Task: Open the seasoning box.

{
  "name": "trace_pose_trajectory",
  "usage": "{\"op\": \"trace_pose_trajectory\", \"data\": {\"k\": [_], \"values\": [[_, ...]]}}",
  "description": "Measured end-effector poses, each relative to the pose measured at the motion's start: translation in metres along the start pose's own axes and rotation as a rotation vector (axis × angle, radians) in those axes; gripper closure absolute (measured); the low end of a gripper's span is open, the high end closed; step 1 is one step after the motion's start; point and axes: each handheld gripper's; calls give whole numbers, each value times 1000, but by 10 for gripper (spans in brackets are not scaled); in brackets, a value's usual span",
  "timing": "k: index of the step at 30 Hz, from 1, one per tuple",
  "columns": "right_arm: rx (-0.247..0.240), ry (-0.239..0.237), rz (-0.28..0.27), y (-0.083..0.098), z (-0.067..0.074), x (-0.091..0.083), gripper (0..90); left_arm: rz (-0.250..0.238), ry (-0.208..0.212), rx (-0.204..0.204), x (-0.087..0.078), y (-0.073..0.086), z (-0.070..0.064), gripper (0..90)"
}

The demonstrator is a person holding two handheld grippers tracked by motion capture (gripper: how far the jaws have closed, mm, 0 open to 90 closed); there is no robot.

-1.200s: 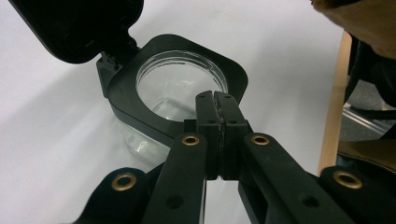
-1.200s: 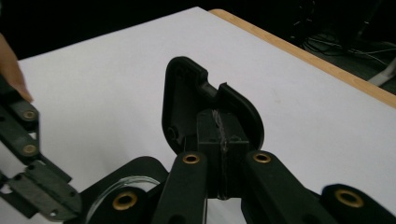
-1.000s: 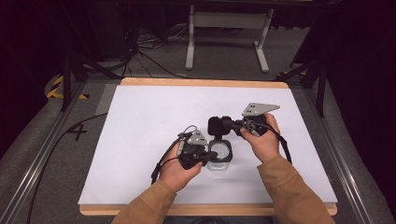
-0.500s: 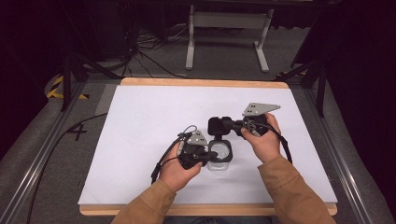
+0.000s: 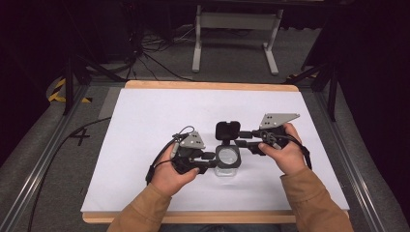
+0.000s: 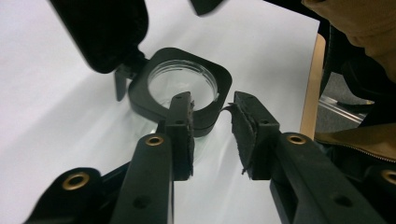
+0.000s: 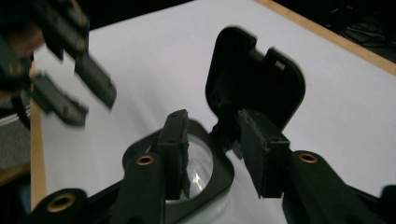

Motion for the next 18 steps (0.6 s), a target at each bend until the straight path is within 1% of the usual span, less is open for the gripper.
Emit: {"op": "trace_pose_trajectory", "data": {"k": [1,2,5,7,9,12,14,15,17,18], "values": [[-11,8,1,2,1,-4,591,12,3,4,-5,0,1,665],[-10,13,-2,5,2,-7,567,17,0,1,-9,0,1,650],[-3,15,-13,11,2,-18,539,24,-35,-4,-22,3,3,616],[-1,23,-1,14,0,-25,520,20,-42,-13,-30,5,6,597],[12,26,-2,19,-3,-33,500,39,-59,-18,-41,9,9,574],[21,35,20,28,-6,-39,492,67,-67,-53,-53,17,16,559],[34,44,44,36,-10,-42,484,87,-101,-69,-60,23,22,547],[37,55,50,40,-13,-44,479,88,-110,-88,-62,26,25,534],[54,71,66,47,-19,-46,473,101,-135,-124,-69,36,36,518],[58,89,76,52,-24,-48,471,100,-138,-138,-71,39,39,509]]}}
Point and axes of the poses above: each handheld gripper's, and its own axes: x roughly forward along the jaws, y roughly out of its underside, z roughly to its left, and after that the axes turned 8 degrees about y, right-handed
